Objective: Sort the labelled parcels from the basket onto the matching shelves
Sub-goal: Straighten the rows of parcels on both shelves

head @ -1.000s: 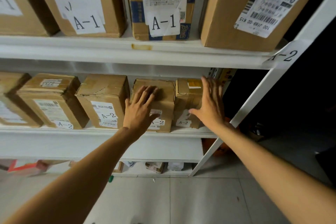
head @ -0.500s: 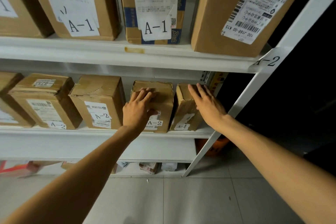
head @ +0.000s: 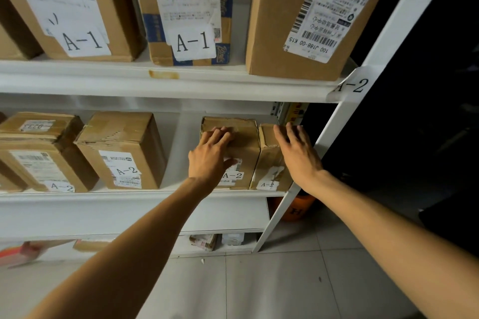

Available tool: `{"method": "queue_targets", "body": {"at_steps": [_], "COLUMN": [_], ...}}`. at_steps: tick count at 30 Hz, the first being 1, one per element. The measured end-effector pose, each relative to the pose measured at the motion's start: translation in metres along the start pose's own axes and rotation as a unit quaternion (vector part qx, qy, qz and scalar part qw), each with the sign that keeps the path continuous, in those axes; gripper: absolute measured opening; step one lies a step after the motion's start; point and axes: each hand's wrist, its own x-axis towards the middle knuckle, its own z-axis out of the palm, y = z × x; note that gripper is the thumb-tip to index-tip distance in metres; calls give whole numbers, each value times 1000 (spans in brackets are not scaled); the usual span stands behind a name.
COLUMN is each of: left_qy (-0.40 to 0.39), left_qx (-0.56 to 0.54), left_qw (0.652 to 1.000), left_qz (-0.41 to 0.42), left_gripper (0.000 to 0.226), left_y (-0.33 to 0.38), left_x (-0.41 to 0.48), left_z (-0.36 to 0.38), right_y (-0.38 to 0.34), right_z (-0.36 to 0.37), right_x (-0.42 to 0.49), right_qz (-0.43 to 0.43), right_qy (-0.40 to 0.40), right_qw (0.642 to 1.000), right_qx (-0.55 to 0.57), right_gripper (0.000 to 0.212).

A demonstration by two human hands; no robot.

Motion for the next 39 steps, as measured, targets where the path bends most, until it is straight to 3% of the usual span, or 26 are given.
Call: {"method": "queue_targets", "body": {"at_steps": [5,7,12,20,23,25,28,31,34,39], "left_qy": [-87,-106,-44,6,65,61,-17,-74,-93,-102], "left_qx": [-7,-5,24,61,80,105,110,128,90,89], "left_qw": [996,993,997,994,992,990,987,985,990,989], "left_qz": [34,52,56,-86,-68,-74,-115,-84,-63,-55], "left_gripper": [92,95,82,73,57,55,73,85,92,82], "left_y": [-6,-9,-51,-186,-231,-261,-310,-351,-373,-358], "left_x": [2,0,-38,-102,-107,-105,-92,-75,-63,-50], "left_z": [-15,-24,-43,-110,-134,-142,-142,-141,-135,-136], "right_y": [-8,-22,-78,-198,-246,-277,-318,-348,-360,-363], "right_z": [-4,-7,-3,-37,-48,-52,-56,-54,-45,-19], "right_x": [-7,-14,-16,7,22,31,47,67,81,76], "right_qz": [-14,-40,-143,-213,-223,-227,-220,-218,-185,-175], "right_qy": [49,76,115,107,109,96,32,-11,0,62], "right_qw": [997,993,977,967,961,961,963,965,969,978], "right_qx": [64,75,107,90,117,129,152,148,161,96], "right_gripper": [106,101,89,58,52,56,73,81,88,105]}}
